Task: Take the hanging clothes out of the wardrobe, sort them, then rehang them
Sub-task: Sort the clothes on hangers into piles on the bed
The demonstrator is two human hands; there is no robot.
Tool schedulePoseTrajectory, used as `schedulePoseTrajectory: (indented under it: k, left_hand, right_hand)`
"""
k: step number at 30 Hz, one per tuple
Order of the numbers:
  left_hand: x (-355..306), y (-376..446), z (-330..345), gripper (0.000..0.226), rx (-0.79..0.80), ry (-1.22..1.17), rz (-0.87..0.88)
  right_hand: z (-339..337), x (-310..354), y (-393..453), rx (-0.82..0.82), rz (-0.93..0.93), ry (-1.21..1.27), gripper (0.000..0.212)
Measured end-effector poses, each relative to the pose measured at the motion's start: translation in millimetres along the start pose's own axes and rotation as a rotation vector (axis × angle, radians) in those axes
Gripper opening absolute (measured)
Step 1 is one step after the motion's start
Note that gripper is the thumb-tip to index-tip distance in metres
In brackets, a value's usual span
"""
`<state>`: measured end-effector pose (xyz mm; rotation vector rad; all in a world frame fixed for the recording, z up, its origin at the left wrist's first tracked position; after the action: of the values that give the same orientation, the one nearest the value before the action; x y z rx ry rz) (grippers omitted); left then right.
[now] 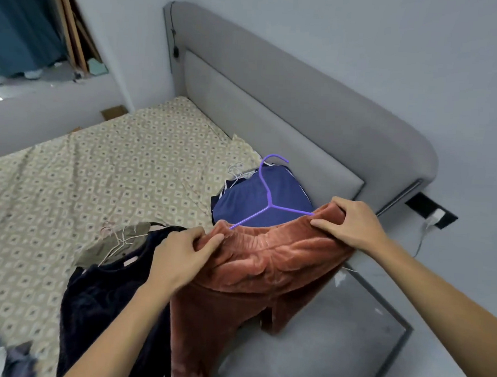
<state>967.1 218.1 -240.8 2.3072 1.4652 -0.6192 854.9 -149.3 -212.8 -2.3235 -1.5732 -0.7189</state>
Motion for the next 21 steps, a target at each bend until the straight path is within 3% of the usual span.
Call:
schedulePoseTrajectory:
  k: [7, 13, 21]
  left_hand:
    - [-76.0, 54.1, 43.2, 0.062, 0.003, 0.057, 0.019]
    - [-67.4, 114.3, 83.0, 0.06, 0.022, 0.04, 0.007]
    - [-45.2, 193.4, 127.1, 0.054, 0.071, 0.037, -0.093]
  right_hand:
    - [-56.5, -68.3, 72.4, -0.035, -0.039, -0.034, 0.069]
    - [-31.6, -94.2, 142.2, 0.032, -0.03, -0.067, 0.072]
    - [12.3, -106.8, 230.8, 0.179, -0.045, -0.043, 0.058]
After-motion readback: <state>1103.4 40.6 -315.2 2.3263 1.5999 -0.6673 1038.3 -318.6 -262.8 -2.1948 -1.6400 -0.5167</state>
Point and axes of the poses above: each hand's wrist, its own y-axis towards the middle knuckle, its own z-axis out of the palm, x = y × z, the point moved 7 cm from there along y, towards the middle knuckle, and after that the axes turned 2 degrees about y, right-handed, at the moved point
